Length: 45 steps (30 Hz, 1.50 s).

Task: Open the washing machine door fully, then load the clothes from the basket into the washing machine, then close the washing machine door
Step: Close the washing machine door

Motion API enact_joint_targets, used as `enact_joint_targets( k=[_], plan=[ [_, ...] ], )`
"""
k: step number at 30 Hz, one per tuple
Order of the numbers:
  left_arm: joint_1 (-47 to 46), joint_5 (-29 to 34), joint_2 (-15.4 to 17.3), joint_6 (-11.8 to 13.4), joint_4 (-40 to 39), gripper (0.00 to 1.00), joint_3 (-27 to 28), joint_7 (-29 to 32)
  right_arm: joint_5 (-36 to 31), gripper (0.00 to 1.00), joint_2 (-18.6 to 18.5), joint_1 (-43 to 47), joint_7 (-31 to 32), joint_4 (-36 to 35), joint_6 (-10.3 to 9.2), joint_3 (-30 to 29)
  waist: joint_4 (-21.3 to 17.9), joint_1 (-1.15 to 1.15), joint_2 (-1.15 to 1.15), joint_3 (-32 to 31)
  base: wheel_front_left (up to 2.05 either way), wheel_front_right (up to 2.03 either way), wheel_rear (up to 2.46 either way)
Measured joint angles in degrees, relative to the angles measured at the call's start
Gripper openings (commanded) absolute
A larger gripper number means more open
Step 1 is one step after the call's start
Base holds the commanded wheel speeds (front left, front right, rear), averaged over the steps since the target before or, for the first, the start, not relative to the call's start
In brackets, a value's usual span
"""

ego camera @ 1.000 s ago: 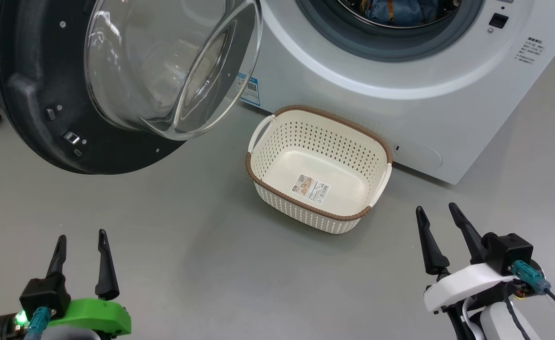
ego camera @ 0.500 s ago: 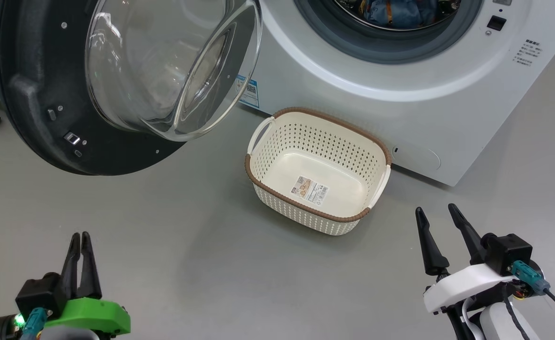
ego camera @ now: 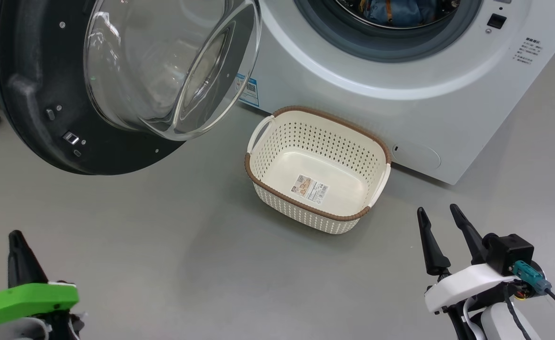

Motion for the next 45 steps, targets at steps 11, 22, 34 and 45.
enact_joint_targets(
  k=[11,22,34,45],
  plan=[
    [-5.73,-31.73,-0.34,-3.61,2.79,0.0,5.3,-0.31,0.52,1.0,0.03,-0.06,0.0,0.01,0.0,0.1,-0.45,0.0,0.0,0.62,0.0,0.0,0.0],
    [-10.83,-38.95,-0.77,-4.76,3.25,0.0,9.2,2.21,0.52,1.0,-0.23,-1.35,0.0,-0.01,0.0,0.97,-1.54,0.0,0.0,1.89,0.0,0.0,0.0],
    [-18.1,-43.81,6.97,-5.16,3.53,0.0,14.02,7.49,0.51,1.0,-1.32,-2.86,0.0,0.03,0.0,1.62,-3.59,0.0,0.0,4.23,0.0,0.0,0.0],
    [-22.77,-50.23,13.26,-2.35,7.16,0.0,18.85,12.4,0.49,1.0,-2.22,-3.83,0.0,-0.01,0.0,1.13,-5.16,0.0,0.0,6.28,0.0,0.0,0.0]
  ],
)
